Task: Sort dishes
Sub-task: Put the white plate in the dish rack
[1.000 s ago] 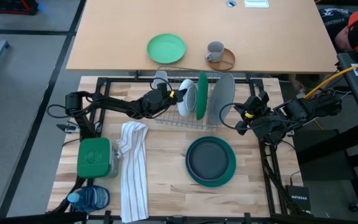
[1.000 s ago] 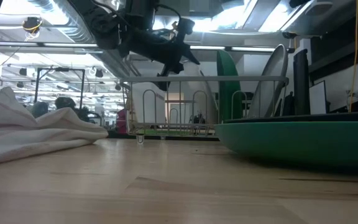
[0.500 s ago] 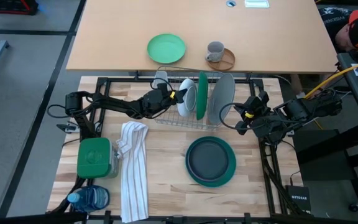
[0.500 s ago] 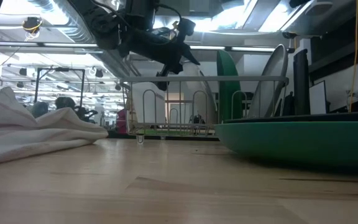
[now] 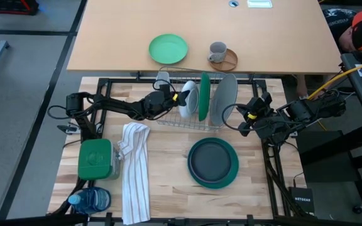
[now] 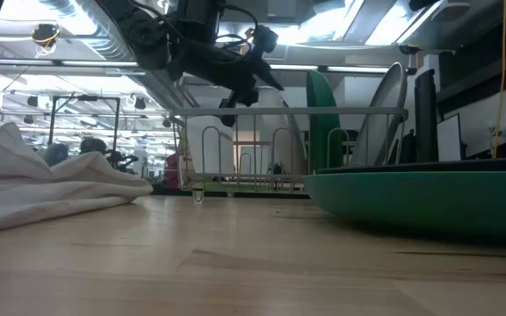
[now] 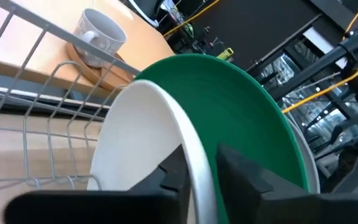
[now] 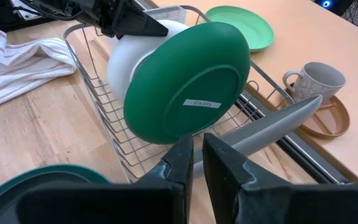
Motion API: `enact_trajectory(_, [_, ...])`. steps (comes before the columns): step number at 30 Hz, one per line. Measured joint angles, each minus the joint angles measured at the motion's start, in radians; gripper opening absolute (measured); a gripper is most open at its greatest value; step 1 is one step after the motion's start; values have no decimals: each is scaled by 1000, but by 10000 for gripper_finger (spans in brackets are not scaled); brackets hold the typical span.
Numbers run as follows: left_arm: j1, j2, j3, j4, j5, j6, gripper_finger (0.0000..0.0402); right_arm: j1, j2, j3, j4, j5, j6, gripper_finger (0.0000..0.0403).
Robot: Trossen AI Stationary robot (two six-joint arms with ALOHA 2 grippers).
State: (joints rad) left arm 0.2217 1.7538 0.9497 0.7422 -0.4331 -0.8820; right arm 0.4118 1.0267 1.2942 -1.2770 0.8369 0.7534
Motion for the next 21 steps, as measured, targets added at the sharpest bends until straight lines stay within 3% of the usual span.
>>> enact_trajectory(7, [-1, 0, 0, 0, 0, -32, 119, 0, 0, 0, 2, -35, 0, 42])
enact_trajectory(21, [-10, 0, 0, 1, 29, -4, 125, 0, 0, 0, 3, -45, 1, 42])
